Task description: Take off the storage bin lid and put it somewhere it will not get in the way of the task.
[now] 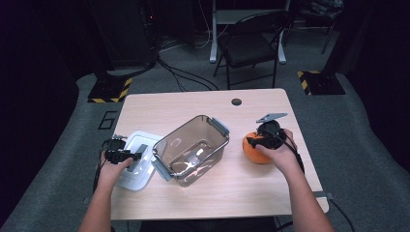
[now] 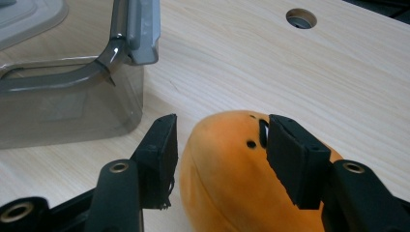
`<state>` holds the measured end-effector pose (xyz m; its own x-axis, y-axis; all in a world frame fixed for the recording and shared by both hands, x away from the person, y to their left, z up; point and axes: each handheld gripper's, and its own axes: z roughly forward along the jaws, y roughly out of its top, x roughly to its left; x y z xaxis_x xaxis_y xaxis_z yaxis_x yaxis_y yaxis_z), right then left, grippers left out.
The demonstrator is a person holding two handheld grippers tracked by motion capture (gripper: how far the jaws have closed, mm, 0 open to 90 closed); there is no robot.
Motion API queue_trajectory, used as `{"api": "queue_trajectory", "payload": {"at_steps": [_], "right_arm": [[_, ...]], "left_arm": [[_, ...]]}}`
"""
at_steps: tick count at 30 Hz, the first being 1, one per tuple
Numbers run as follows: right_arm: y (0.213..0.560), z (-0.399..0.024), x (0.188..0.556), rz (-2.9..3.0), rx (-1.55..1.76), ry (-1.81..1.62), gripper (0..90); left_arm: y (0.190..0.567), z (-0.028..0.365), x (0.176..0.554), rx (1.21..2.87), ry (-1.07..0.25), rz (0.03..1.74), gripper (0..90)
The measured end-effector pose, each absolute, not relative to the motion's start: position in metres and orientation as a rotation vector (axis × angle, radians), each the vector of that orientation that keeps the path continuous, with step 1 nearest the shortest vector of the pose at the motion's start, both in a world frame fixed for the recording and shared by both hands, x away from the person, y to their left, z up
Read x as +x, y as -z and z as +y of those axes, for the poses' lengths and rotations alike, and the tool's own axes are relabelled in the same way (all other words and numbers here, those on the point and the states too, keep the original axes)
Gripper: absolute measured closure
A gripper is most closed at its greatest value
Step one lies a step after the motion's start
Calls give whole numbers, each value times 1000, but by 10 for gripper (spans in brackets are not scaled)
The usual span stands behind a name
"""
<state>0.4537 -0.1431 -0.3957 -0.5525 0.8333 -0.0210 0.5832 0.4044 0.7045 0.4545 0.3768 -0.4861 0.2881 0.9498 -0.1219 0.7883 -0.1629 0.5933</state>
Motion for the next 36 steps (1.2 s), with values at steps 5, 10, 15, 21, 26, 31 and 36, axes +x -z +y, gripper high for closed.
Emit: {"api": "queue_trajectory", "payload": {"at_steps": [5,10,15,21,26,31,36], "right_arm": [[400,-125,462,2335,1186,-903,444],[404,-116,467,2348,1184,-854,442],[409,-117,469,2339,1185,-776,445],[414,-122,466,2338,1195,-755,448],[414,-128,464,2330,1177,-746,443],[413,-136,461,2334,1172,-751,435],[412,-145,461,2317,1196,-796,419]], "left_arm": [[486,379,454,1993,-374,1559,407],[487,379,454,1994,-368,1555,412],[487,379,455,2010,-365,1550,416],[487,380,455,1997,-376,1552,419],[488,380,455,1998,-372,1557,420],[488,380,455,2001,-365,1562,421],[488,379,454,1995,-360,1568,423]]}}
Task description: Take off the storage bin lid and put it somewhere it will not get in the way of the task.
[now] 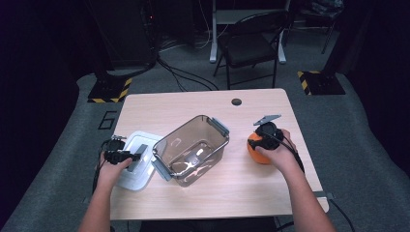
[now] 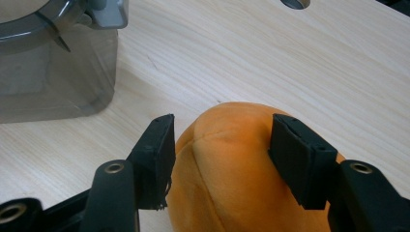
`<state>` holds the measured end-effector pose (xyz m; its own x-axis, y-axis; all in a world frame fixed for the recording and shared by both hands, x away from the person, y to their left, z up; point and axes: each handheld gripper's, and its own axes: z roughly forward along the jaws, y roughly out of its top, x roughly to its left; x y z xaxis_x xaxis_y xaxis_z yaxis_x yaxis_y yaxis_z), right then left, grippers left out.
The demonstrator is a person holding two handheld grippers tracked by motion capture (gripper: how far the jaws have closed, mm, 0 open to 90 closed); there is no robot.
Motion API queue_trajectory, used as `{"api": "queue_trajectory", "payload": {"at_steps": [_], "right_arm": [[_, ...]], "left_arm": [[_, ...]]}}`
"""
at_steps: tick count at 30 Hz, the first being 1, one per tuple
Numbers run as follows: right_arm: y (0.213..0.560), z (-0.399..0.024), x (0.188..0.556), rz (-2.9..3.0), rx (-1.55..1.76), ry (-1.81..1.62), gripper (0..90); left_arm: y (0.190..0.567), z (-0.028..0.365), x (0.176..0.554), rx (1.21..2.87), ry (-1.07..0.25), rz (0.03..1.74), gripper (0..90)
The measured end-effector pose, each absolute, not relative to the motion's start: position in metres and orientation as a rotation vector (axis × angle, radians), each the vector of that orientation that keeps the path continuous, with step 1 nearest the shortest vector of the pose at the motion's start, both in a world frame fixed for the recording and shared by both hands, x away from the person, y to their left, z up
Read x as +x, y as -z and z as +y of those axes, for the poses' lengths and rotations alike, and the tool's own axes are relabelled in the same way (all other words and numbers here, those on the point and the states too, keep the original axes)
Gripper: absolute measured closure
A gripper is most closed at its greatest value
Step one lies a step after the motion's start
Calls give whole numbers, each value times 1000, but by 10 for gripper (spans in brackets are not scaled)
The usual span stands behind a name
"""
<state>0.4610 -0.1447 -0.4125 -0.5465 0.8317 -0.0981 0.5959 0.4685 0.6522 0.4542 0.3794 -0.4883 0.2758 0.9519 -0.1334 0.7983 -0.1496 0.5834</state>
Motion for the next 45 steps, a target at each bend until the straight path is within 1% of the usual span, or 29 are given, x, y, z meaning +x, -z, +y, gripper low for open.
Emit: {"api": "queue_trajectory", "payload": {"at_steps": [5,8,9,15,32,36,37,38,39,40,41,42,43,44,45], "right_arm": [[413,-144,458,2345,1132,-742,380],[413,-143,458,2359,1095,-689,375],[414,-141,457,2360,1079,-652,358],[418,-137,456,2364,1045,-570,357],[431,-140,457,2354,1051,-534,344],[432,-140,457,2334,1052,-528,365],[431,-141,457,2331,1050,-524,383],[432,-140,456,2314,1054,-517,434],[431,-141,456,2318,1044,-513,457],[431,-141,456,2318,1044,-513,457],[430,-142,456,2318,1040,-506,498],[430,-142,456,2318,1040,-506,498],[428,-143,457,2322,1063,-499,530],[428,-143,457,2322,1063,-499,530],[424,-143,458,2338,1085,-487,552]], "left_arm": [[489,379,455,2002,-356,1569,424],[489,379,455,2002,-356,1570,425],[490,379,455,1997,-362,1569,425],[490,380,455,2000,-350,1574,428],[491,379,455,1998,-339,1577,434],[491,379,455,1997,-339,1580,435],[491,380,454,1996,-337,1582,435],[490,380,454,1997,-339,1579,435],[490,380,454,1996,-340,1578,435],[490,380,454,1995,-340,1577,435],[490,380,454,1995,-341,1575,435],[490,380,454,1995,-341,1575,435],[490,381,454,1996,-340,1574,435],[490,381,454,1996,-340,1574,435],[490,381,454,1992,-346,1577,435]]}}
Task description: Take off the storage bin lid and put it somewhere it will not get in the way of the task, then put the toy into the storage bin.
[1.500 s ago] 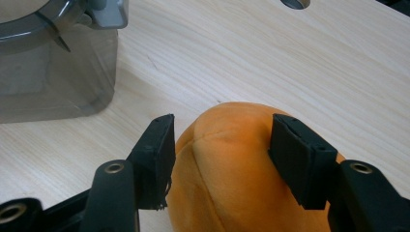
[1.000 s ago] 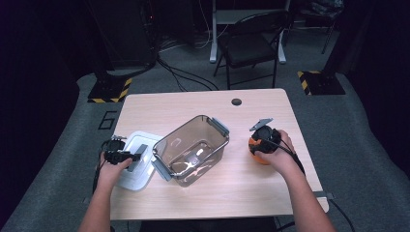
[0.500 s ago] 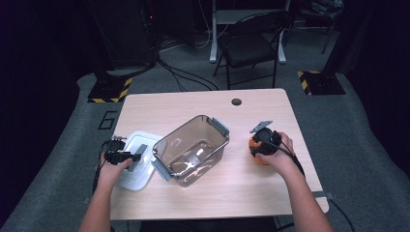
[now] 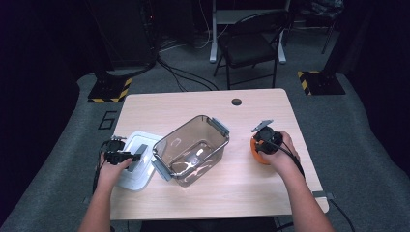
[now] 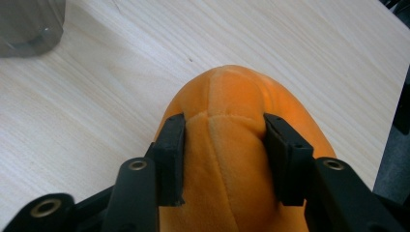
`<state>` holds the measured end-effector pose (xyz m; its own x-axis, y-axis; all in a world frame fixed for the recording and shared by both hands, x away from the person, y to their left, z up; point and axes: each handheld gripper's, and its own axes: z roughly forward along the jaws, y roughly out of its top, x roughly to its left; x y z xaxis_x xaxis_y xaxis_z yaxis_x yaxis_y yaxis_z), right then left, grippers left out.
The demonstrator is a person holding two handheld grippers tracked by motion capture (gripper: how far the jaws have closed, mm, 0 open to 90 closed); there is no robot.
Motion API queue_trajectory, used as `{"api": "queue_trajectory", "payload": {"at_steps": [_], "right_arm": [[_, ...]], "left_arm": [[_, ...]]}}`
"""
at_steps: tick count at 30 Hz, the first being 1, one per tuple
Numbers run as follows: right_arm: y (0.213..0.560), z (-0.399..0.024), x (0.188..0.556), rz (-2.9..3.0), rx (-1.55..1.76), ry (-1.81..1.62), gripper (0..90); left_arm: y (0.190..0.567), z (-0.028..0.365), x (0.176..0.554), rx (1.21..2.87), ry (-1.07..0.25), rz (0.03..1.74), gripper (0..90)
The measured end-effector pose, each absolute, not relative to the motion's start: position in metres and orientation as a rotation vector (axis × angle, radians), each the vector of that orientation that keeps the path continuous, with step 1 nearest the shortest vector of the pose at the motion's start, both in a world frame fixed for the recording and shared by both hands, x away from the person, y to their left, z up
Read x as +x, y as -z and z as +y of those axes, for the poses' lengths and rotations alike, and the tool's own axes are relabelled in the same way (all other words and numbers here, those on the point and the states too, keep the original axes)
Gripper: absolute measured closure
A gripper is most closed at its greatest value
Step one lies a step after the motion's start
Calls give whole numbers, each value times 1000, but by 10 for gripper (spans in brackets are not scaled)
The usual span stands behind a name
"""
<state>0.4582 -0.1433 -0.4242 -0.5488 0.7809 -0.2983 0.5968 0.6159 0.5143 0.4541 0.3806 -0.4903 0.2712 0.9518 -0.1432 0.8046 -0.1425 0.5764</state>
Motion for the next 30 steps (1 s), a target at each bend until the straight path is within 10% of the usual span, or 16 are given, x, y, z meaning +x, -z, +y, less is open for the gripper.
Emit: {"api": "queue_trajectory", "payload": {"at_steps": [30], "right_arm": [[376,-179,466,2320,1344,-713,639]], "left_arm": [[491,382,455,1981,-338,1575,436]]}}
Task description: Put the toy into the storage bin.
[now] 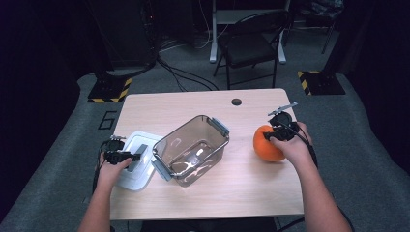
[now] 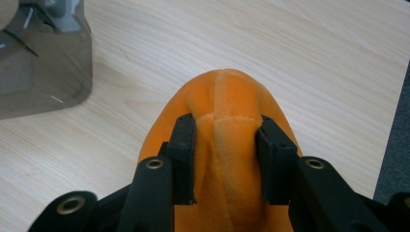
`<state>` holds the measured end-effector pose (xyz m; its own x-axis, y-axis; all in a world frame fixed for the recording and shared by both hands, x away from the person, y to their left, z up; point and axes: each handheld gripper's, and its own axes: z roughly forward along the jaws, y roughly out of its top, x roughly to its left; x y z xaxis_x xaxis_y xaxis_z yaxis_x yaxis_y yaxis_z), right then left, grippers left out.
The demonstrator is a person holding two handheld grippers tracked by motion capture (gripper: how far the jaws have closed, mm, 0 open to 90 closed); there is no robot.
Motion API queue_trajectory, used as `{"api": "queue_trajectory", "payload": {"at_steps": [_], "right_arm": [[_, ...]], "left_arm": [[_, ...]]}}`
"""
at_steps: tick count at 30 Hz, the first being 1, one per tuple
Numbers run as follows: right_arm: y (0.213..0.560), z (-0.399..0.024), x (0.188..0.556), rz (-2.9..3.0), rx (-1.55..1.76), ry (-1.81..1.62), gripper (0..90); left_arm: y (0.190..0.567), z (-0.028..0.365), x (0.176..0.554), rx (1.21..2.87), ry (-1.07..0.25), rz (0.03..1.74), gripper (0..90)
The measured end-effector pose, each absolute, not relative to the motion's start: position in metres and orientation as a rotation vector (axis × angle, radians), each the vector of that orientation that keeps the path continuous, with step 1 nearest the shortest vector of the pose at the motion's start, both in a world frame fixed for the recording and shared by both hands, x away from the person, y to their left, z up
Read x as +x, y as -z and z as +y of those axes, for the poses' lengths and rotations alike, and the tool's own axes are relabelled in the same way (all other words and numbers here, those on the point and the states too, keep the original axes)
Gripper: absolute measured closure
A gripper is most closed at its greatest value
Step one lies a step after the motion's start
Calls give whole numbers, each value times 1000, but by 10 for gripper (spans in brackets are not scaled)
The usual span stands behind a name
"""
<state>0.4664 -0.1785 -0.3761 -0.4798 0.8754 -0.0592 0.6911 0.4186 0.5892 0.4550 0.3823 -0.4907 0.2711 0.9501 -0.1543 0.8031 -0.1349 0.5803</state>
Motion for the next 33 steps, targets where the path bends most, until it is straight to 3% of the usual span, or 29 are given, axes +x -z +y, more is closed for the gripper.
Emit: {"api": "queue_trajectory", "payload": {"at_steps": [33], "right_arm": [[328,-146,468,2370,1260,-792,631]], "left_arm": [[490,383,454,1976,-338,1571,436]]}}
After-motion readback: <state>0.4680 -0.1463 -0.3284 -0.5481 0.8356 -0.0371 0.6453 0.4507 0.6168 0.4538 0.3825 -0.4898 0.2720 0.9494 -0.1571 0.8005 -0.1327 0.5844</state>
